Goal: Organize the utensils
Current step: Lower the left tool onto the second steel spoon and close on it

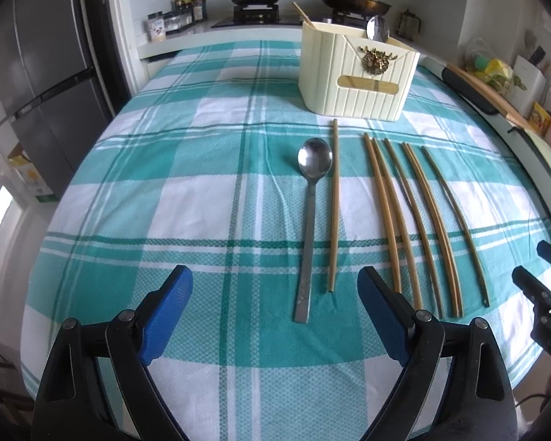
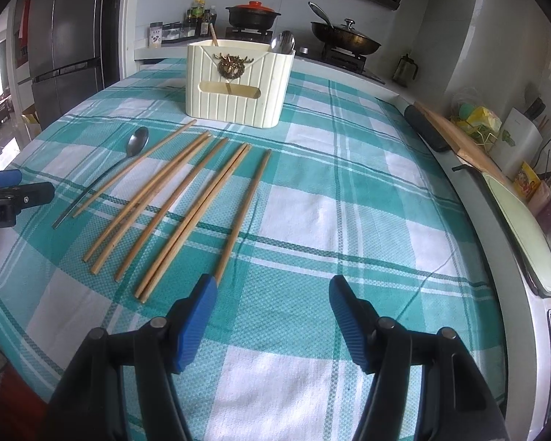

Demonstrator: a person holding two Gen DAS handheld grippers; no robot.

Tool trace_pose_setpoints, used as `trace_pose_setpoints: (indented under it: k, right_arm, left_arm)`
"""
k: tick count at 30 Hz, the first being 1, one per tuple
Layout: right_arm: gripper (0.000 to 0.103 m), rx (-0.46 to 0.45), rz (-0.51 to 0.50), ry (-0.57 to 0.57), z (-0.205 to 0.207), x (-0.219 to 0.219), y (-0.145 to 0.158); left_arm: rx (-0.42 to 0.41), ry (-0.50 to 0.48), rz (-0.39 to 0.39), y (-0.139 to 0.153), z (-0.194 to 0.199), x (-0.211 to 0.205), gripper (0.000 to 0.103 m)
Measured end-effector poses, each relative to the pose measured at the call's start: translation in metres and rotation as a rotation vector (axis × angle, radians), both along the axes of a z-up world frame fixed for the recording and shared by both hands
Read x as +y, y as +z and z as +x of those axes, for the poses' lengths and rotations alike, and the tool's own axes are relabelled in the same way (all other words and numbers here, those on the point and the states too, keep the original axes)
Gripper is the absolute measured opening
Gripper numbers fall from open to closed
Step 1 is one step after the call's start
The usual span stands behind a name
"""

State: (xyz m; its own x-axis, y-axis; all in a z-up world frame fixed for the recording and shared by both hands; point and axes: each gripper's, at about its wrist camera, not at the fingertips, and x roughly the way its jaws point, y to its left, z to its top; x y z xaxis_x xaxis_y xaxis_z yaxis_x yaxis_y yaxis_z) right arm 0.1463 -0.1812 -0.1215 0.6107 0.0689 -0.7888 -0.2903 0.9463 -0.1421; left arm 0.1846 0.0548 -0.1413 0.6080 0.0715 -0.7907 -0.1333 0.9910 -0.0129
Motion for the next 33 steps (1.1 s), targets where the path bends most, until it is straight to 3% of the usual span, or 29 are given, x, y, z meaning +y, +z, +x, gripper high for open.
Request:
trace_pose_setpoints:
  k: [3, 9, 20, 25, 27, 30, 32, 33]
  right_arm:
    - [0.065, 0.008, 0.033, -0.002, 0.002, -0.002, -0.002]
    - [0.065, 0.02, 0.078, -0.001, 0.006, -0.003, -0.003]
    - [0.065, 0.016, 0.113, -0.041, 0.012, -0.021, 0.0]
    - [0.065, 0.016, 0.121, -0.054, 0.017, -0.026, -0.001]
    - [0.065, 0.02, 0.129, -0.057, 0.021, -0.027, -0.003]
    - [0.065, 0.028, 0.156, -0.054, 0.032, -0.027, -0.005]
    - [0.065, 0.051, 0.195, -0.05, 0.044, -0.027, -0.007]
    - [0.065, 0.066, 0.222, -0.045, 0.05, -0.026, -0.009]
  left_arm:
    - [-0.021, -0.039, -0.002, 0.005, 0.017, 0.014, 0.092]
    - [0.035, -0.15, -0.007, -0.011, 0.062, 0.019, 0.092]
    - [0.102, -0.171, 0.108, -0.045, 0.118, 0.006, 0.091]
    - [0.093, -0.163, 0.096, -0.046, 0.129, 0.003, 0.091]
    - [0.088, -0.159, 0.082, -0.046, 0.134, 0.001, 0.084]
    - [0.08, -0.168, 0.052, -0.045, 0.137, -0.007, 0.067]
    - [0.069, -0.191, 0.036, -0.043, 0.136, -0.013, 0.043]
    - [0.064, -0.204, 0.038, -0.043, 0.135, -0.016, 0.037]
